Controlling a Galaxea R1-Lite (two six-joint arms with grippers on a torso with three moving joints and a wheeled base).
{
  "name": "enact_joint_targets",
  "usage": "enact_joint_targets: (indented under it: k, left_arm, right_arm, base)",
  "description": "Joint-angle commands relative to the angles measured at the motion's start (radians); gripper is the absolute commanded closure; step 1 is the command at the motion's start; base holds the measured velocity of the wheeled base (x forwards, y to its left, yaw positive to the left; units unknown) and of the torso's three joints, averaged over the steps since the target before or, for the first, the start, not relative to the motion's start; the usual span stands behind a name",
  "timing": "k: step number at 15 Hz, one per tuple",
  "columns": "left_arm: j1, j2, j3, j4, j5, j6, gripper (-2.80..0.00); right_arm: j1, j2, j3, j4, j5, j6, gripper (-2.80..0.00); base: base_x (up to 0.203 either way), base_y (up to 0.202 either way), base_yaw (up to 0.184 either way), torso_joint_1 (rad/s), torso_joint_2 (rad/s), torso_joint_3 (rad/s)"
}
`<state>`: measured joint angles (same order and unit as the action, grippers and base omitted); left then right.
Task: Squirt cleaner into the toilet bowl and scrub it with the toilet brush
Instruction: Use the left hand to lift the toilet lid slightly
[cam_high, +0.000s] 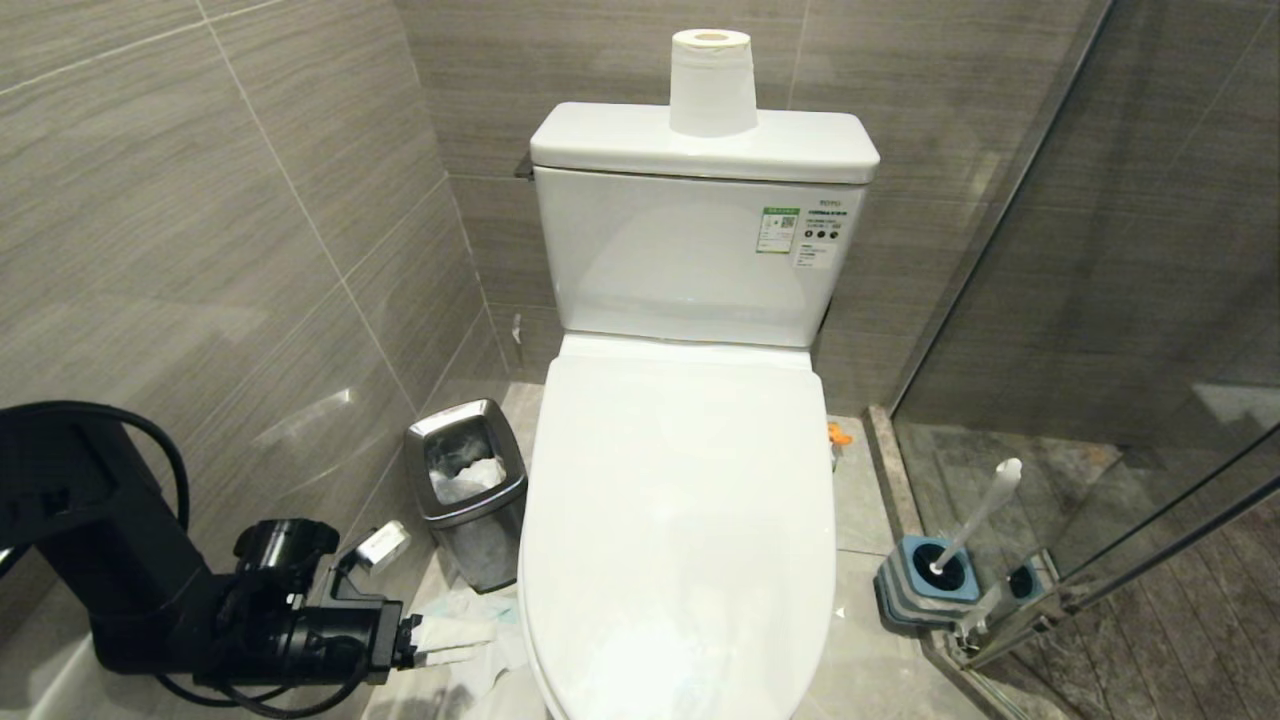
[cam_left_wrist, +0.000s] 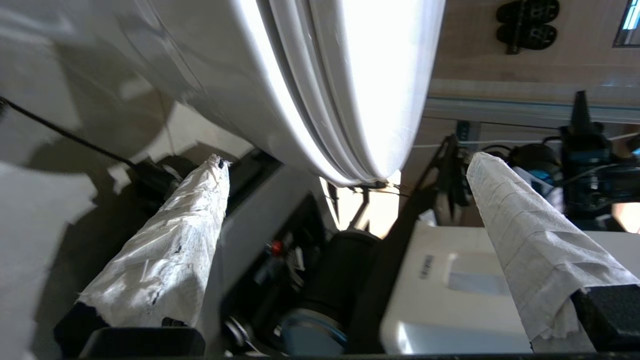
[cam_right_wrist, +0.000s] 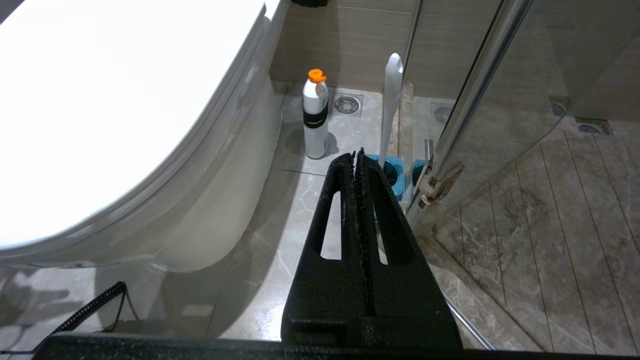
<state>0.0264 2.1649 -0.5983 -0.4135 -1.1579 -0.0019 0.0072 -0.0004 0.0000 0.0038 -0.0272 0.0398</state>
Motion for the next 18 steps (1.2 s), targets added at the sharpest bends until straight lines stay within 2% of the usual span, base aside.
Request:
enact_joint_targets:
  k: [1, 3, 6, 8, 15, 18]
  left_arm:
    - [-0.003, -0.032, 0.005, 0.052, -0.012, -0.005, -2.8]
    - [-0.005, -0.04, 0.006, 0.074, -0.044, -0.006, -2.8]
    - [-0.017, -0.037, -0.001, 0.07, -0.147, -0.01, -2.8]
    - [-0.034, -0.032, -0.005, 0.068, -0.154, -0.029, -2.8]
    - [-0.088, -0.004, -0.043, 0.067, -0.147, -0.033, -2.8]
    - [-0.091, 0.018, -0.073, 0.065, -0.122, -0.035, -2.8]
  right_arm:
    - [0.0, 0.0, 0.002, 0.001, 0.0, 0.0, 0.0]
    - [0.0, 0.0, 0.002, 0.001, 0.0, 0.0, 0.0]
    - [0.0, 0.0, 0.002, 0.001, 0.0, 0.0, 0.0]
    - [0.0, 0.0, 0.002, 0.001, 0.0, 0.0, 0.0]
    - [0.0, 0.0, 0.002, -0.001, 0.0, 0.0, 0.0]
    - [0.0, 0.0, 0.002, -0.001, 0.0, 0.0, 0.0]
  base:
    - [0.0, 0.0, 0.0, 0.0, 0.0, 0.0]
    - [0.0, 0.0, 0.0, 0.0, 0.0, 0.0]
    - [0.0, 0.0, 0.0, 0.0, 0.0, 0.0]
    - [0.0, 0.0, 0.0, 0.0, 0.0, 0.0]
    - [0.0, 0.0, 0.0, 0.0, 0.0, 0.0]
    - [0.0, 0.0, 0.0, 0.0, 0.0, 0.0]
